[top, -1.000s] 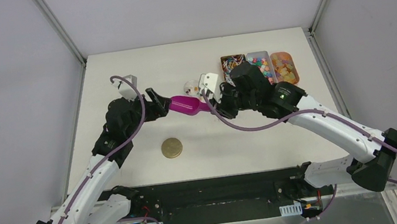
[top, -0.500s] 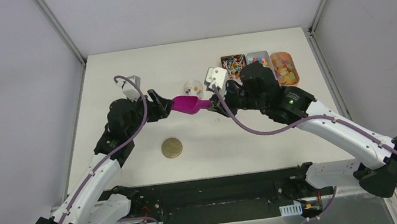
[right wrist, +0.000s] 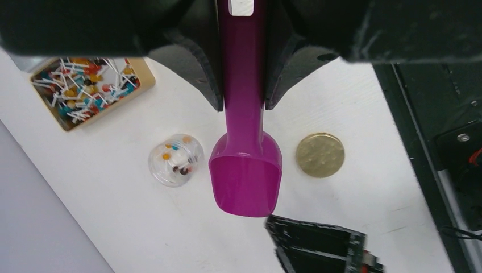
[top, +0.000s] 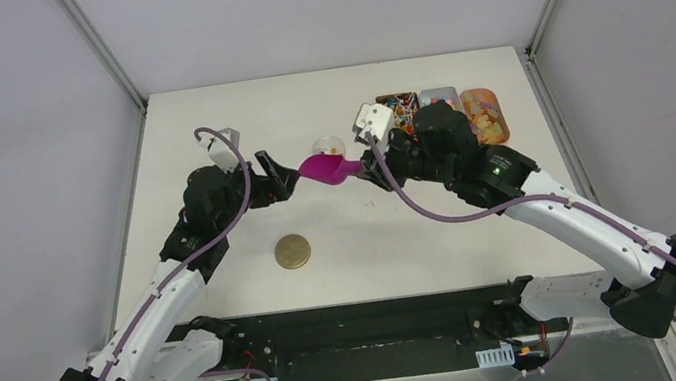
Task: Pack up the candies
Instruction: Adjust the spatula, then scoop the fake candies from the storage box.
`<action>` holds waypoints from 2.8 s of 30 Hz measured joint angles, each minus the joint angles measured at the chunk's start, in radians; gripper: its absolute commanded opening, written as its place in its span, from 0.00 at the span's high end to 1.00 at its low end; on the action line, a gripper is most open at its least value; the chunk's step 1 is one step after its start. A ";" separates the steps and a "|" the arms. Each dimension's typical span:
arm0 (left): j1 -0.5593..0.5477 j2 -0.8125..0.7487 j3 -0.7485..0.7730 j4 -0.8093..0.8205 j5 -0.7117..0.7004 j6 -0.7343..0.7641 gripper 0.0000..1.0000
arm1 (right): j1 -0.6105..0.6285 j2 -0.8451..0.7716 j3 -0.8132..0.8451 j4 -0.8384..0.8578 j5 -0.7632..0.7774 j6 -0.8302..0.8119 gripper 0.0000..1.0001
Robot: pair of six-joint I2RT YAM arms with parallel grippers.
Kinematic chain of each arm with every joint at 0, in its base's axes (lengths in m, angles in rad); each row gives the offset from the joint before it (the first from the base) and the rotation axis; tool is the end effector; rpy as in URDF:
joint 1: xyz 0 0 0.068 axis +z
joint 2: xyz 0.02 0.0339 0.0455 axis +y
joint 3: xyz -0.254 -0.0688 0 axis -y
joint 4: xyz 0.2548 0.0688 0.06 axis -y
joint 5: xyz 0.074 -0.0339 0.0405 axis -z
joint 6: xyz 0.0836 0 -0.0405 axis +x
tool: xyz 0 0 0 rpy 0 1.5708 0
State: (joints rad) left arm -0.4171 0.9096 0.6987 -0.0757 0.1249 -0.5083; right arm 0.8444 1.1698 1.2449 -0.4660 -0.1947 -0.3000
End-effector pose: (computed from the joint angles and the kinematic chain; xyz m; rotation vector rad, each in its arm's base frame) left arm 0.2484 -0.1214 0.2749 0.0022 1.9246 -0.7493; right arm 0.1969 0.2460 0.3669 -1.1870 1.6026 0.5454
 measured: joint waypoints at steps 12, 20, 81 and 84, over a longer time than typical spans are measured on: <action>0.000 -0.083 0.127 -0.157 -0.129 0.139 0.01 | -0.172 0.055 0.031 -0.106 0.206 0.016 1.00; 0.000 -0.195 0.127 -0.195 -0.207 0.222 0.01 | -0.257 0.200 0.127 -0.232 0.376 0.041 1.00; 0.000 -0.229 0.071 -0.194 -0.283 0.285 0.01 | -0.393 0.680 0.079 0.009 0.459 0.116 1.00; 0.000 -0.229 0.071 -0.194 -0.283 0.285 0.01 | -0.397 0.669 0.064 0.024 0.451 0.117 1.00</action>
State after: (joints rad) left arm -0.4171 0.6804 0.7696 -0.2699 -0.1581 -0.2230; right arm 0.4477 1.8389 1.3090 -0.4423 0.2562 -0.1833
